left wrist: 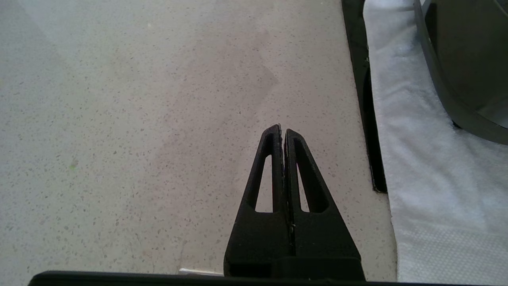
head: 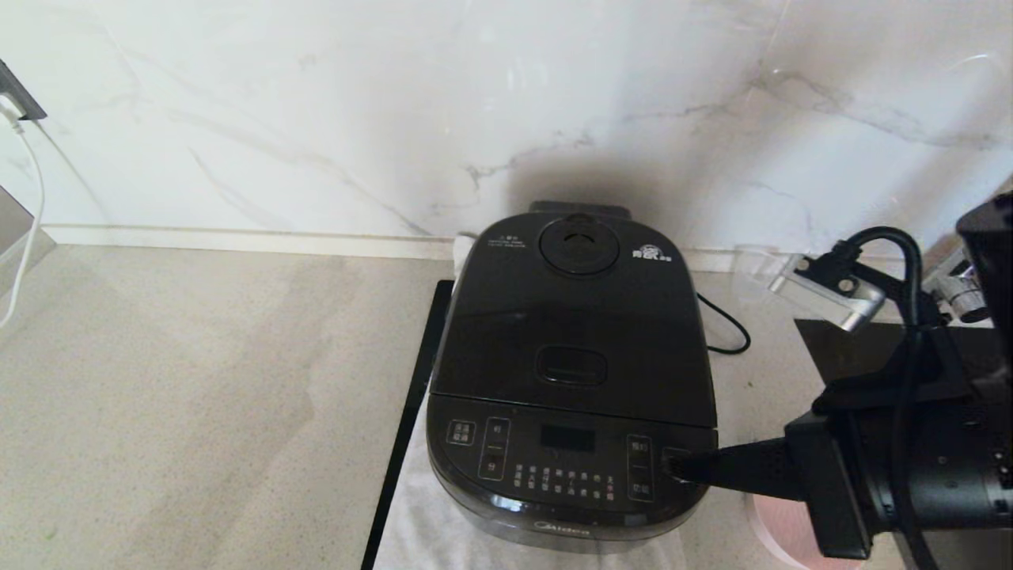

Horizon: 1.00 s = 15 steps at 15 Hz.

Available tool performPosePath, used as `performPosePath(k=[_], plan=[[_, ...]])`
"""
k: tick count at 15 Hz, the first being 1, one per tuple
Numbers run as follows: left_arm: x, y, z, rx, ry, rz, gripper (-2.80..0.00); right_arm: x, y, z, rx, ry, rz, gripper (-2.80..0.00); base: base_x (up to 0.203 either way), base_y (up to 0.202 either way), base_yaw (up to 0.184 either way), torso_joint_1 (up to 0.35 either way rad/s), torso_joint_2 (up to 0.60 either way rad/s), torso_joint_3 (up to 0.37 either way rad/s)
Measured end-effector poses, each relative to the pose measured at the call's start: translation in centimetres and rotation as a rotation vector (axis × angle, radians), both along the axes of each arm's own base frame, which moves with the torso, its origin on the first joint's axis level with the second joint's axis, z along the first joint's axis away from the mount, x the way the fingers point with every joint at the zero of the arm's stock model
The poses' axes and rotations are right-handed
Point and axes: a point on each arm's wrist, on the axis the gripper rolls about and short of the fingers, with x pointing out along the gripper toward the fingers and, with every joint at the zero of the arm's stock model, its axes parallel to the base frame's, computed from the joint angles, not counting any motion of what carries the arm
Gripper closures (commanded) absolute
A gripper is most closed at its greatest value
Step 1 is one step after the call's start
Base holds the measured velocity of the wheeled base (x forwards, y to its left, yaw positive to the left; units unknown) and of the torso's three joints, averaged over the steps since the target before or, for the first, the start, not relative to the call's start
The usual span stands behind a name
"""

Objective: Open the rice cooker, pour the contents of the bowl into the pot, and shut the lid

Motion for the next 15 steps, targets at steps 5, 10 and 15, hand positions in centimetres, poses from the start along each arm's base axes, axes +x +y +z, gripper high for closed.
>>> performPosePath(k=[5,10,15], plan=[[0.0,0.0,0.0,0.000,0.000,0.000,0.00,0.9,1.1,-1.0,-0.018,0.047,0.026,0.00,0.000,0.000,0.000,0.000,0.00,0.000],[0.0,0.0,0.0,0.000,0.000,0.001,0.00,1.3,1.5,-1.0,0.014,0.053,0.010,0.00,0.000,0.000,0.000,0.000,0.00,0.000],[0.0,0.0,0.0,0.000,0.000,0.000,0.00,1.3,1.2,-1.2,0.010,0.060,0.000,0.00,0.000,0.000,0.000,0.000,0.00,0.000]])
